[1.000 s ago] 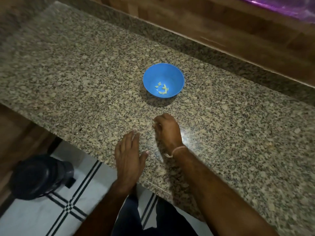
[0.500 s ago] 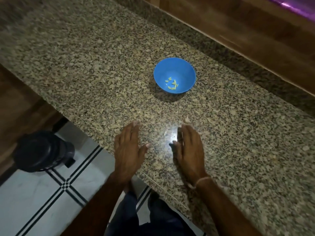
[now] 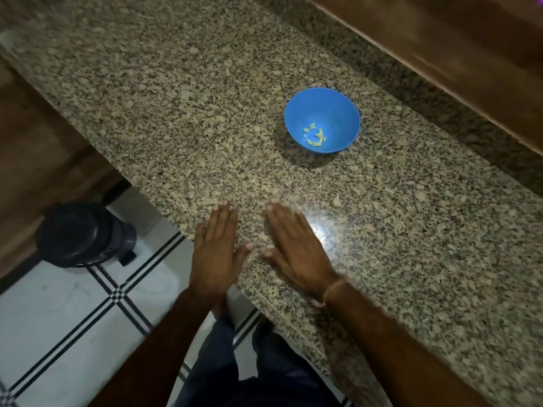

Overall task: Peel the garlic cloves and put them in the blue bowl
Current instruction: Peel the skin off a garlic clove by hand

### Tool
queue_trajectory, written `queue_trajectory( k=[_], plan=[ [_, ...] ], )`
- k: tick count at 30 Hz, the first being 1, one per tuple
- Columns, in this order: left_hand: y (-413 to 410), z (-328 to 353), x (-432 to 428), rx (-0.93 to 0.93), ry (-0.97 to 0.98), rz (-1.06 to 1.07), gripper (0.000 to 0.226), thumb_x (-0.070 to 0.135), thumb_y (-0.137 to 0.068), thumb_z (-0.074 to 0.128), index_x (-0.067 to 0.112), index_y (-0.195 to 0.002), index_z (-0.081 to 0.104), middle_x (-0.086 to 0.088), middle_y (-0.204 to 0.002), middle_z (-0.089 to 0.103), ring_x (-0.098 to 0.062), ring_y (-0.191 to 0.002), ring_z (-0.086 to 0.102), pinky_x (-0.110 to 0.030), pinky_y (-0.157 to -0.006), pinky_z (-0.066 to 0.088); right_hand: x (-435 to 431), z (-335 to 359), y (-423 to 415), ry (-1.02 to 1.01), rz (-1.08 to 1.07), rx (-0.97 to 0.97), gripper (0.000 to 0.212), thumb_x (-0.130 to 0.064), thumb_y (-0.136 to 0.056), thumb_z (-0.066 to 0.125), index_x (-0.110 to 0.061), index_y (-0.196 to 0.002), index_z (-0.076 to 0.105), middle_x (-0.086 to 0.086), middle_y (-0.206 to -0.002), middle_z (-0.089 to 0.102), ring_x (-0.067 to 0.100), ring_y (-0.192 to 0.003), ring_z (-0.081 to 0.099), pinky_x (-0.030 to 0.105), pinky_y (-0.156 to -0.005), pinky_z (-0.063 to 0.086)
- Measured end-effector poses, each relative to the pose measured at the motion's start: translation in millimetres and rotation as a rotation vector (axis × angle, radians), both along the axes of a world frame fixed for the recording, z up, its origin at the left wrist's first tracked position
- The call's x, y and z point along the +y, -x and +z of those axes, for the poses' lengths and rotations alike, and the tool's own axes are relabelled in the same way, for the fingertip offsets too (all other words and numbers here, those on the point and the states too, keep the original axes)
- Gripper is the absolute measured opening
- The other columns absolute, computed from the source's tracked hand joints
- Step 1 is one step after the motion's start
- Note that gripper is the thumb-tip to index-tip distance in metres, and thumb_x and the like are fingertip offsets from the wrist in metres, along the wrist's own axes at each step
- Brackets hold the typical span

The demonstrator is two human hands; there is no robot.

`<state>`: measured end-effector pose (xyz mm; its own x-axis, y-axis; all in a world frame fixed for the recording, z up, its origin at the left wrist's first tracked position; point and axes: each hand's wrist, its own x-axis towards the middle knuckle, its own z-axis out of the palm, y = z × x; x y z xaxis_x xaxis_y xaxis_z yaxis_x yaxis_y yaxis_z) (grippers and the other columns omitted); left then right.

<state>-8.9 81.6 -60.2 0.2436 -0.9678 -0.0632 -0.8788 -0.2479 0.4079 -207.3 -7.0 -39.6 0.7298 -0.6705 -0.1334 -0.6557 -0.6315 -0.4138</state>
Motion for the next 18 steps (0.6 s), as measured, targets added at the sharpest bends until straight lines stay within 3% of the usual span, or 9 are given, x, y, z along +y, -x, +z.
queue_trajectory(
  k=[3, 5, 10, 14, 18],
  plan=[
    [3, -4, 7, -0.042, -0.009, 0.051, 0.081, 0.065, -0.104, 0.026, 0.014, -0.166, 0.016, -0.004, -0.175, 0.007, -0.022, -0.162, 0.001, -0.049, -0.128, -0.002, 31, 3, 36, -0.035, -0.293, 0.091, 0.081, -0.057, -0.11, 0.025, -0.014, -0.166, -0.016, 0.005, -0.173, -0.027, 0.019, -0.16, -0.023, 0.051, -0.132, -0.003],
    [6, -8, 11, -0.094, -0.016, 0.065, 0.079, 0.062, -0.105, 0.026, 0.012, -0.166, 0.016, -0.008, -0.174, 0.009, -0.025, -0.161, 0.004, -0.053, -0.128, 0.001, 46, 1, 45, 0.007, -0.342, 0.223, 0.085, -0.065, -0.108, 0.014, -0.009, -0.165, -0.016, 0.009, -0.172, -0.028, 0.023, -0.16, -0.025, 0.054, -0.132, -0.002],
    [9, -9, 11, -0.146, -0.033, 0.058, 0.076, 0.057, -0.107, 0.024, 0.008, -0.165, 0.02, -0.012, -0.173, 0.013, -0.03, -0.161, 0.009, -0.059, -0.127, 0.008, 31, -7, -6, 0.036, -0.302, 0.21, 0.088, -0.07, -0.106, 0.007, -0.007, -0.166, -0.01, 0.014, -0.173, -0.021, 0.027, -0.16, -0.023, 0.058, -0.13, -0.006],
    [5, -6, 12, -0.14, -0.035, 0.033, 0.069, 0.047, -0.108, 0.022, 0.007, -0.164, 0.023, -0.012, -0.172, 0.017, -0.031, -0.159, 0.016, -0.061, -0.125, 0.017, -5, -9, -43, 0.032, -0.14, 0.157, 0.09, -0.072, -0.104, 0.003, -0.007, -0.167, -0.007, 0.014, -0.174, -0.017, 0.026, -0.161, -0.02, 0.058, -0.13, -0.001],
    [-2, -2, 12, -0.076, 0.007, 0.059, 0.062, 0.041, -0.108, 0.025, 0.013, -0.164, 0.028, -0.005, -0.171, 0.022, -0.026, -0.158, 0.021, -0.054, -0.126, 0.017, 4, 10, -9, -0.053, -0.143, 0.054, 0.092, -0.069, -0.105, 0.023, -0.013, -0.165, -0.019, 0.009, -0.172, -0.029, 0.022, -0.159, -0.026, 0.056, -0.13, -0.009]
  ],
)
